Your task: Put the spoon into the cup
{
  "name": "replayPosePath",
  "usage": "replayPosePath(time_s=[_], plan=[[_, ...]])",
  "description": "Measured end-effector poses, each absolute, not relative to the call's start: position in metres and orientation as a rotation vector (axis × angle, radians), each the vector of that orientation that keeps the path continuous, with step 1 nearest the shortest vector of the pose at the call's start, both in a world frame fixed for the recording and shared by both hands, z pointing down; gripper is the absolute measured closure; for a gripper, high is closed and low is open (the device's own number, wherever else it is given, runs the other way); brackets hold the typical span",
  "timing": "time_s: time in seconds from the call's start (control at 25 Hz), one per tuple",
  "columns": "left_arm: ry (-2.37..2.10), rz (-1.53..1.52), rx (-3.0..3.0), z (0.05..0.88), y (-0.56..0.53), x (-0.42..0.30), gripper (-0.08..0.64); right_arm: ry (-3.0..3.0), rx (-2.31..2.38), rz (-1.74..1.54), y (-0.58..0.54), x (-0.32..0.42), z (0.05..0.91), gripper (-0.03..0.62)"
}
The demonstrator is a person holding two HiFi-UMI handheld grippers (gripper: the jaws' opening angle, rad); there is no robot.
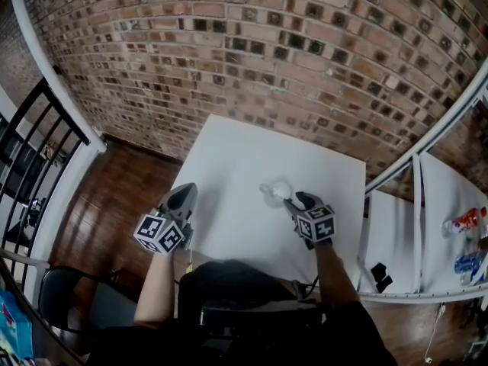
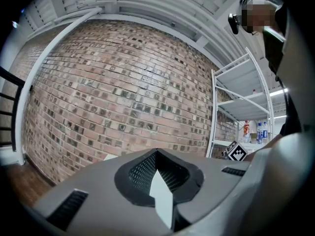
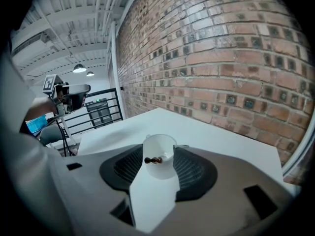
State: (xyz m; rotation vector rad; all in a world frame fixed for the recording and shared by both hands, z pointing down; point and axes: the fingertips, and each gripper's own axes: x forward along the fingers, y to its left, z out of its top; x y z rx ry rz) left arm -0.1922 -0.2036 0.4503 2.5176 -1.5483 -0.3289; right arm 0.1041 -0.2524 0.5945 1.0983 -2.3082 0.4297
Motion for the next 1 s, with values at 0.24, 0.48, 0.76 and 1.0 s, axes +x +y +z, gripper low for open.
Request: replayPosePath(time_s=[0.24,0.48,0.76,1.0], plan=[[-1.473,-0.301,2.563,0.449,-0.209,-0.174,0.557,-2.379,1.261,0.421,-0.247,0.125,0.567,0.428],[-1.389,-0.288,2.602,0.451,-0.213,-0.151,0.557,-2.507,1.562,0.356,-0.235,0.158,0.506,0.587],[-1.267,-0.29,2.672,0.445,-0.212,-0.112,0.557,-2.532,1.773,0.297,-0.211,0.194,0.467,0.589],[-1.21,-0.262,2.7,0.445,-0.205,-0.097,0.557,-2.432,1.843,0.322,-0.207,0.206,0.475,0.589]])
